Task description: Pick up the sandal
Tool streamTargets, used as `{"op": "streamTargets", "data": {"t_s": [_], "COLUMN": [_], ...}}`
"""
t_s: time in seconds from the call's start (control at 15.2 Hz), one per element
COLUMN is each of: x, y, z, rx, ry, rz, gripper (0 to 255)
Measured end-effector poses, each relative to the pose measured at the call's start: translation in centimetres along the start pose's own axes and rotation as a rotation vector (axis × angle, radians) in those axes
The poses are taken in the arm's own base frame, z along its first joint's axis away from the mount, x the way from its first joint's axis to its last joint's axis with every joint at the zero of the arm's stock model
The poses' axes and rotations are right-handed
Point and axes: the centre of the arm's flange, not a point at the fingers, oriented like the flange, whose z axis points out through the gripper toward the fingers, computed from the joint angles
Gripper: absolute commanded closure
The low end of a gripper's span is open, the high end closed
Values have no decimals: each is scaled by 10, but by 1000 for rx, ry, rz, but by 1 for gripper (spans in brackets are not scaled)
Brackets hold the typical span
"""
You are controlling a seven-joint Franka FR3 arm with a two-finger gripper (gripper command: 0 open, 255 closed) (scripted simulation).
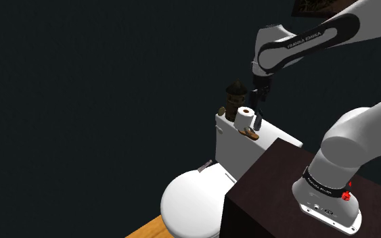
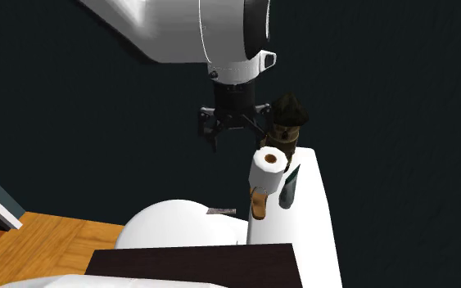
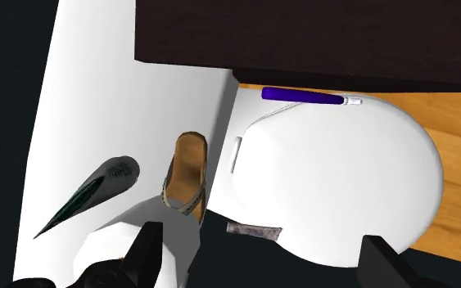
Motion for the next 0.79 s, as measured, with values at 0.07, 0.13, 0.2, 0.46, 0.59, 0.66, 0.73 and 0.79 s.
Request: {"op": "streamTargets", "data": {"t_s": [0.07, 0.13, 0.2, 0.46, 0.59, 0.66, 0.73, 0.79], "x": [1, 7, 12, 19, 27, 29, 31, 35], "y": [5, 12, 18, 33, 42, 46, 54, 57], "z": [11, 21, 35, 82, 110, 122, 133, 145], "rx": [4, 7, 10, 26, 33, 37, 40, 44], "ry": [4, 7, 10, 24, 31, 35, 39, 42], "rz": [6, 13, 20, 46, 59, 65, 72, 78], "gripper": [0, 0, 0, 0, 0, 0, 0, 0]}}
